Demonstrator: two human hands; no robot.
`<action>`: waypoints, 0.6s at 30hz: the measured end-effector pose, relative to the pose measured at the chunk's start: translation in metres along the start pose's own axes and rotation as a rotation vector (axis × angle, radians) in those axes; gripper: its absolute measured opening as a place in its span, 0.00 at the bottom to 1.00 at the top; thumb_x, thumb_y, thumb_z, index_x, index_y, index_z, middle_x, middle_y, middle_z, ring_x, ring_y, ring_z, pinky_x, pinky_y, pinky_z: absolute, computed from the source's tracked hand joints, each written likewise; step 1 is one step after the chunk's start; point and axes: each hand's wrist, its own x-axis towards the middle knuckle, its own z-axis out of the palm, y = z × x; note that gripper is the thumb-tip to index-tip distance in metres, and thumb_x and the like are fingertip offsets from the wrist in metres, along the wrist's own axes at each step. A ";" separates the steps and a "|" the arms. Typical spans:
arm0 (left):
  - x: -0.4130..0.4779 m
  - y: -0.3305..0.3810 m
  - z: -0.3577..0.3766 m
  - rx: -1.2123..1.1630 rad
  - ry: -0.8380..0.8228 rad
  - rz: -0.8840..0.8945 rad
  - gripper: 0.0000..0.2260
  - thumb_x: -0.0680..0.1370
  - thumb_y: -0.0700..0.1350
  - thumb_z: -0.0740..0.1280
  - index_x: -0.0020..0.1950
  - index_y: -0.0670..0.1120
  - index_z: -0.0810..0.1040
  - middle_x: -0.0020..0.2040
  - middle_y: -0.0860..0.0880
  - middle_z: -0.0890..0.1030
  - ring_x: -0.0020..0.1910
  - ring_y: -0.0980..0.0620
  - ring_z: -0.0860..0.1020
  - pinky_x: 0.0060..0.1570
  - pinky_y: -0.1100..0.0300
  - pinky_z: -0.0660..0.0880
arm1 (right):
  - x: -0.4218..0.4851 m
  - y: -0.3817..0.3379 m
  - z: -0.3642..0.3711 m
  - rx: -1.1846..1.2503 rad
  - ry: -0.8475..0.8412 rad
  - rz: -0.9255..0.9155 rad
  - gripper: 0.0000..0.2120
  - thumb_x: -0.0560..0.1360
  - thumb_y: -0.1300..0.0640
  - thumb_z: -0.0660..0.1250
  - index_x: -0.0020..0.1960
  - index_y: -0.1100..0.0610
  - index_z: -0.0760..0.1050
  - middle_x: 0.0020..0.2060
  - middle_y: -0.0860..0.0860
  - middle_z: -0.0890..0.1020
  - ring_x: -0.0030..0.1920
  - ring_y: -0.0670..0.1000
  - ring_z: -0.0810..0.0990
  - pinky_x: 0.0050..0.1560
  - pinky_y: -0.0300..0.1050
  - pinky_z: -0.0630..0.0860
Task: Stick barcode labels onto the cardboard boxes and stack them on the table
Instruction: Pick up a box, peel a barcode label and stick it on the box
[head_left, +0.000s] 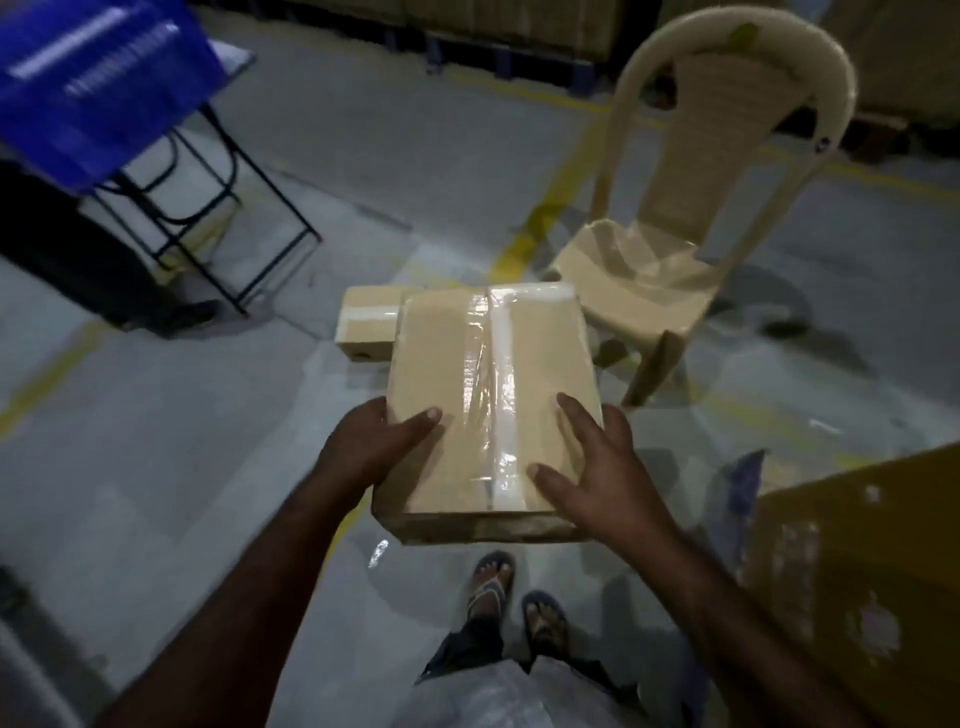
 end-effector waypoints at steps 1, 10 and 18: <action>-0.010 -0.008 -0.006 -0.008 0.035 0.019 0.21 0.71 0.58 0.75 0.58 0.48 0.82 0.51 0.49 0.85 0.45 0.52 0.83 0.46 0.52 0.81 | -0.004 -0.006 0.002 -0.001 0.001 -0.025 0.44 0.70 0.44 0.74 0.78 0.43 0.53 0.74 0.53 0.56 0.71 0.55 0.66 0.66 0.42 0.66; -0.104 -0.088 -0.055 0.133 0.406 0.244 0.29 0.64 0.56 0.75 0.64 0.55 0.76 0.51 0.55 0.76 0.49 0.61 0.77 0.43 0.61 0.76 | -0.005 -0.061 0.044 0.082 -0.011 -0.035 0.54 0.62 0.43 0.78 0.76 0.45 0.46 0.69 0.58 0.68 0.61 0.60 0.75 0.53 0.51 0.77; -0.178 -0.147 -0.092 -0.254 0.589 0.001 0.22 0.66 0.62 0.73 0.52 0.51 0.79 0.50 0.48 0.80 0.53 0.49 0.81 0.50 0.45 0.81 | -0.003 -0.133 0.102 0.085 -0.150 -0.254 0.41 0.58 0.39 0.76 0.66 0.52 0.68 0.58 0.53 0.77 0.53 0.54 0.79 0.48 0.50 0.79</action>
